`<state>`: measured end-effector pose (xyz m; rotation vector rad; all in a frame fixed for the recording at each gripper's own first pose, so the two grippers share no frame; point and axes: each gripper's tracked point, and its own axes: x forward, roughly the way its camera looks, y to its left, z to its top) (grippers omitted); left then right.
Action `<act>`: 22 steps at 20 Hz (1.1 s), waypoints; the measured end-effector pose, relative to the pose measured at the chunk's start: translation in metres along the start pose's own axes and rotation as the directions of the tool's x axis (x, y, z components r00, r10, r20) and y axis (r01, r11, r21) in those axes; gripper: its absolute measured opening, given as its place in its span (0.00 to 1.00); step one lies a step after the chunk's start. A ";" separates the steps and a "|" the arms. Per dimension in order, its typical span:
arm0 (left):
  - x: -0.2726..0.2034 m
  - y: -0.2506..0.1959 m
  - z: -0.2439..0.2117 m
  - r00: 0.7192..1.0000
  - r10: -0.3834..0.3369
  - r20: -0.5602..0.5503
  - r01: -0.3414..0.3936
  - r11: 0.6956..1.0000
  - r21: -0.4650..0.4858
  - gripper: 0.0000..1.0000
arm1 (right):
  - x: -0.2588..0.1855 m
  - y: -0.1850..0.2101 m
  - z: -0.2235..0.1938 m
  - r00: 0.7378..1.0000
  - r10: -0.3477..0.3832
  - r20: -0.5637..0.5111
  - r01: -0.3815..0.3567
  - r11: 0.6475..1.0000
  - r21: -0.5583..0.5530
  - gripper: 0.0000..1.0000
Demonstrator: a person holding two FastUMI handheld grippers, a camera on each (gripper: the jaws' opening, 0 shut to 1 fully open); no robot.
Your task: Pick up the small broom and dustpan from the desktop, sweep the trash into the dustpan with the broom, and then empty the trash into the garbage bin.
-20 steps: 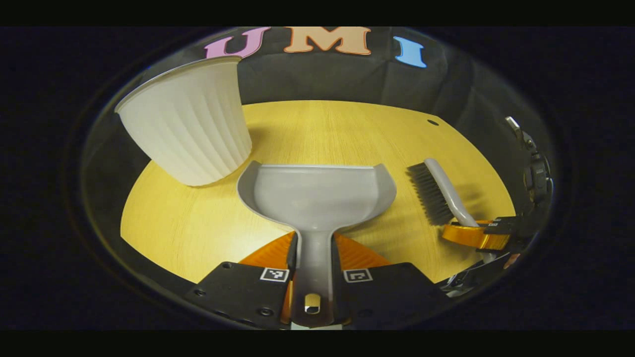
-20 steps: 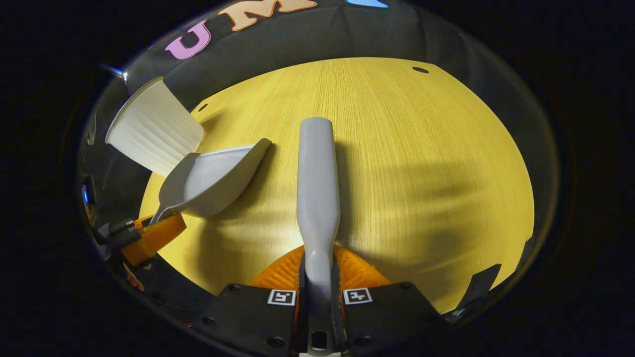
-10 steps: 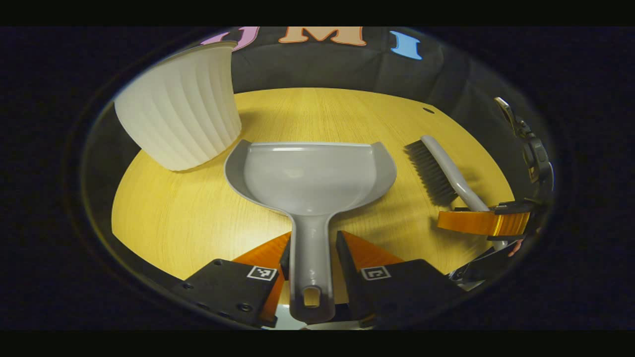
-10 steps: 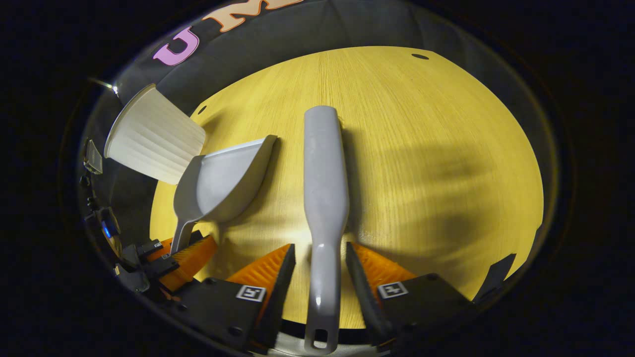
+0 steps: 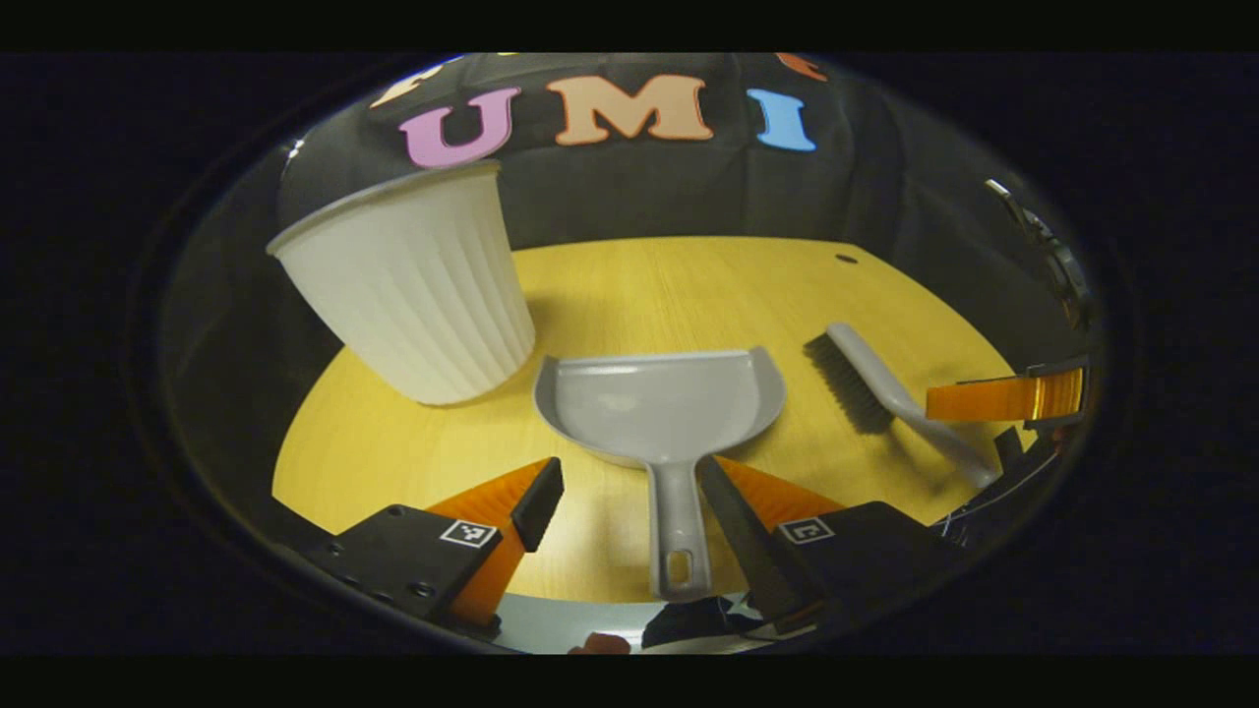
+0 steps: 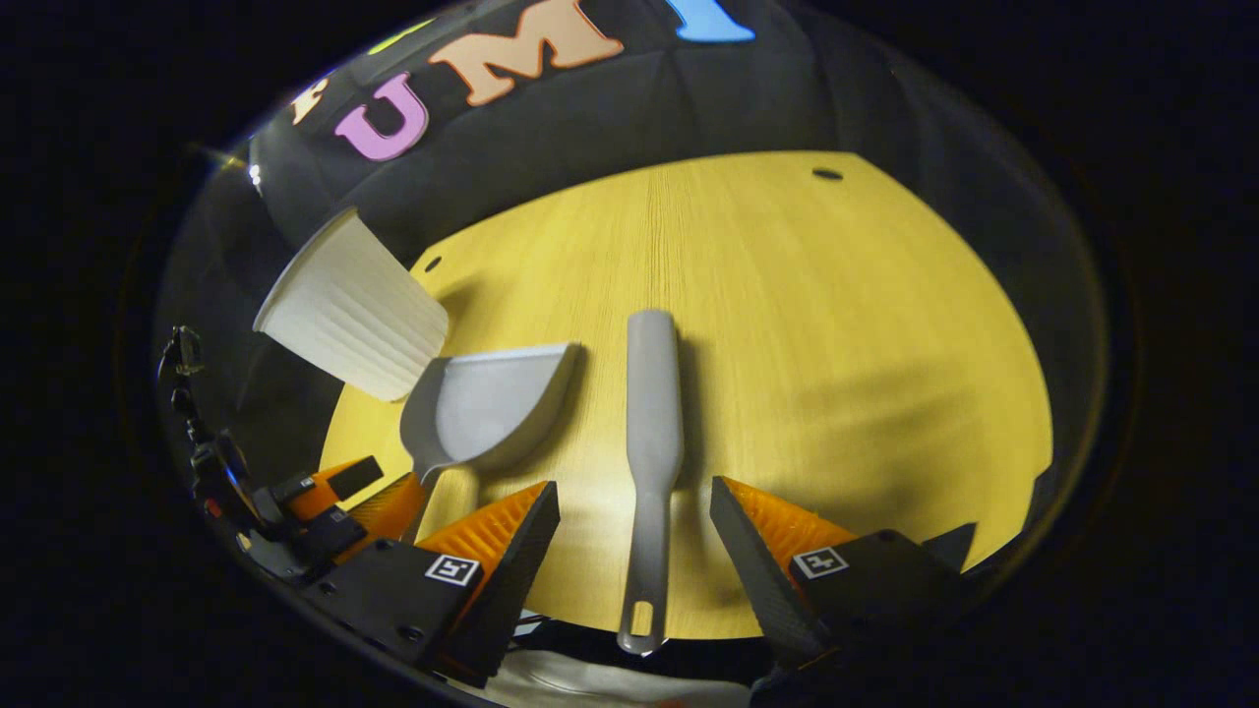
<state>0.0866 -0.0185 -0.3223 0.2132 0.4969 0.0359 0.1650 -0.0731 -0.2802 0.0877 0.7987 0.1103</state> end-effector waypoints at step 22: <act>-0.185 -0.016 0.191 0.784 -0.080 0.616 0.119 0.993 -0.023 0.88 | -0.194 0.057 0.095 0.583 -0.090 0.807 0.264 0.961 -0.083 0.98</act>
